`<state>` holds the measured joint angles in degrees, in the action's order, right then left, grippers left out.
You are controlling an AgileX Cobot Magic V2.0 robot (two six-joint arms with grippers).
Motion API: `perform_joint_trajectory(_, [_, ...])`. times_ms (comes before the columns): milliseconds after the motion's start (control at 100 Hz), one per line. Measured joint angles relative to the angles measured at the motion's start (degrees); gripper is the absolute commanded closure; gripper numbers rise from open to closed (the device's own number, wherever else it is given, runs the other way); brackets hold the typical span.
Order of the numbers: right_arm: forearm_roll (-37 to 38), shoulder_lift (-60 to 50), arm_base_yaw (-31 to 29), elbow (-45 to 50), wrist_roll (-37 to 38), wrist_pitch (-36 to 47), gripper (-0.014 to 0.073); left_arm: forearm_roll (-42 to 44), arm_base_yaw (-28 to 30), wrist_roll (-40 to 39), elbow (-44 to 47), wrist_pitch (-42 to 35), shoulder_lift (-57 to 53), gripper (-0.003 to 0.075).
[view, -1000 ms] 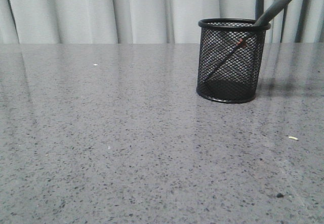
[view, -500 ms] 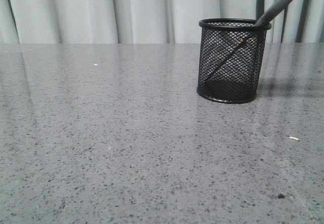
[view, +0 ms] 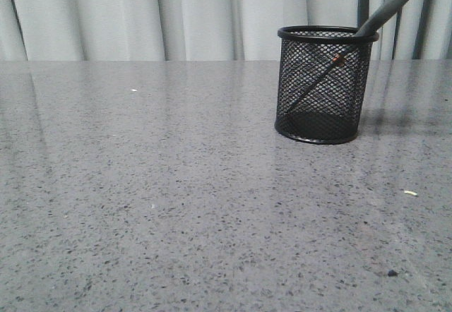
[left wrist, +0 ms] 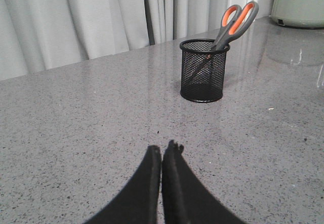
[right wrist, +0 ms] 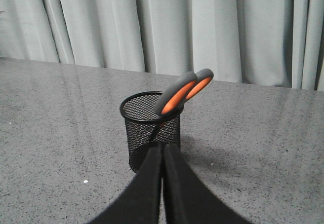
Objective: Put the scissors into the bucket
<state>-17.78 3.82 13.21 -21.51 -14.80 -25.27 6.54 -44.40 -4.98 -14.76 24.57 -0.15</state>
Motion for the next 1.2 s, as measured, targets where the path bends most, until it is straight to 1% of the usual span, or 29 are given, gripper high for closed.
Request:
perform_joint_trajectory(90, [0.00,0.00,0.00,0.00,0.00,0.00,0.0638,-0.26,0.32,0.00,1.12,-0.20,0.00,0.0740])
perform_joint_trajectory(140, [0.00,0.00,0.00,0.00,0.00,0.00,0.0638,-1.05,1.61,0.00,1.77,0.12,0.00,0.0740])
perform_joint_trajectory(210, [0.00,0.00,0.00,0.00,0.00,0.00,0.0638,-2.89,4.84,0.21,3.08,0.62,0.00,0.0740])
perform_joint_trajectory(310, [0.11,0.00,0.00,0.00,0.00,0.00,0.0638,-4.97,12.29,0.87,6.51,0.13,0.00,0.0740])
perform_joint_trajectory(380, [0.11,0.00,0.00,0.00,0.00,0.00,0.0638,-5.99,18.04,1.11,9.87,-3.19,0.00,0.0740])
perform_joint_trajectory(460, [0.11,0.00,0.00,0.00,0.00,0.00,0.0638,-6.54,24.18,1.22,14.60,-10.39,0.00,0.0740])
perform_joint_trajectory(500, [0.11,0.00,0.00,0.00,0.00,0.00,0.0638,-7.21,27.27,1.22,14.85,-12.18,0.00,0.0740])
perform_joint_trajectory(550, [0.11,0.00,0.00,0.00,0.00,0.00,0.0638,-7.46,30.45,1.22,14.76,-17.46,0.00,0.0740])
perform_joint_trajectory(610, [0.11,0.00,0.00,0.00,0.00,0.00,0.0638,-7.13,33.75,1.31,14.76,-19.40,0.00,0.0740])
perform_joint_trajectory(680, [0.11,-0.03,0.00,0.00,0.00,0.00,0.0638,-6.18,36.41,1.44,14.76,-19.45,0.00,0.0740])
perform_joint_trajectory(780, [0.11,-0.03,0.00,0.00,0.00,0.00,0.0638,-4.68,38.38,1.57,14.76,-14.66,0.00,0.0740])
perform_joint_trajectory(860, [0.11,-0.03,0.00,0.00,0.00,0.00,0.0638,-3.83,38.76,1.59,14.76,-8.51,0.00,0.0740])
perform_joint_trajectory(910, [0.11,-0.03,0.00,0.00,0.00,0.00,0.0638,-3.59,38.76,1.59,14.76,-6.13,0.00,0.0740])
perform_joint_trajectory(1200, [0.11,-0.03,0.00,0.00,0.00,0.00,0.0638,-3.36,38.84,1.69,14.76,-5.72,0.00,0.0740])
